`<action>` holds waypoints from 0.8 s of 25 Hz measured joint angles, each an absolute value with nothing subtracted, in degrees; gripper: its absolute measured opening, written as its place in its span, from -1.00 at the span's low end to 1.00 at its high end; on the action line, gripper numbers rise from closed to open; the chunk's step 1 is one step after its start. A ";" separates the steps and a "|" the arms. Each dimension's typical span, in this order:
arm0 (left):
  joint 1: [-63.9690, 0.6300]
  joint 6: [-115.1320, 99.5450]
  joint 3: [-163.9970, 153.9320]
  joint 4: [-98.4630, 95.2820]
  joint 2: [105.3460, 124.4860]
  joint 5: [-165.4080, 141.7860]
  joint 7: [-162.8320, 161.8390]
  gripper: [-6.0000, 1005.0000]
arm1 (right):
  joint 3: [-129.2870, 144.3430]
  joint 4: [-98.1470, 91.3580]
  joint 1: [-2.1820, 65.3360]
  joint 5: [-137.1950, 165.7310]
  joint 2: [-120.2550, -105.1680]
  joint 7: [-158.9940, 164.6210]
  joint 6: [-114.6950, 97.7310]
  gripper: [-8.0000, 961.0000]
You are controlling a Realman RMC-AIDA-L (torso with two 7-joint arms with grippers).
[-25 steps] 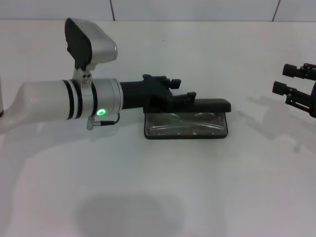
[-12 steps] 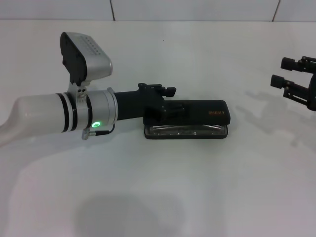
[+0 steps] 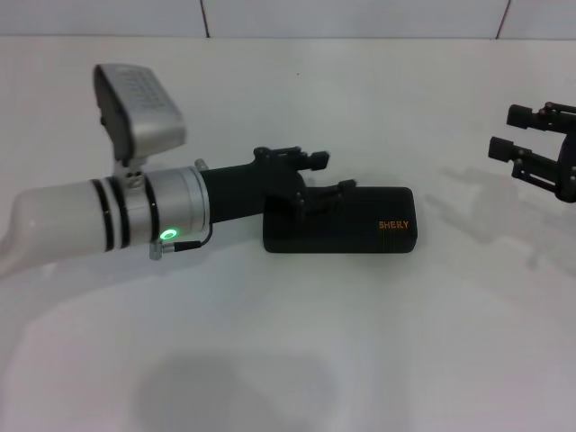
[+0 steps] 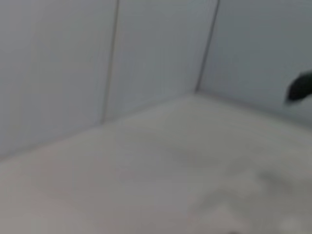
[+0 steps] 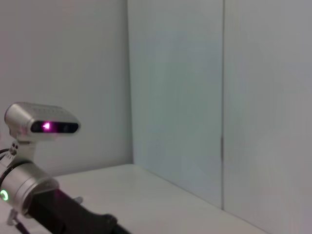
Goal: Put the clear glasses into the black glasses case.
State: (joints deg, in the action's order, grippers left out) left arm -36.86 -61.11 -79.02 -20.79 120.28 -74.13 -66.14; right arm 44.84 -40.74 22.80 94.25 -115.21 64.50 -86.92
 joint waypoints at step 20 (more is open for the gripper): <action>-21.49 -97.63 -75.80 -31.38 115.21 -73.32 -56.47 0.72 | 56.32 -38.13 26.93 94.86 -115.21 55.87 -104.38 0.79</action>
State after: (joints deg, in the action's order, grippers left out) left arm -21.49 -97.63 -75.80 -31.38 115.21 -73.32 -56.47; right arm 56.32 -38.13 26.93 94.86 -115.21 55.87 -104.38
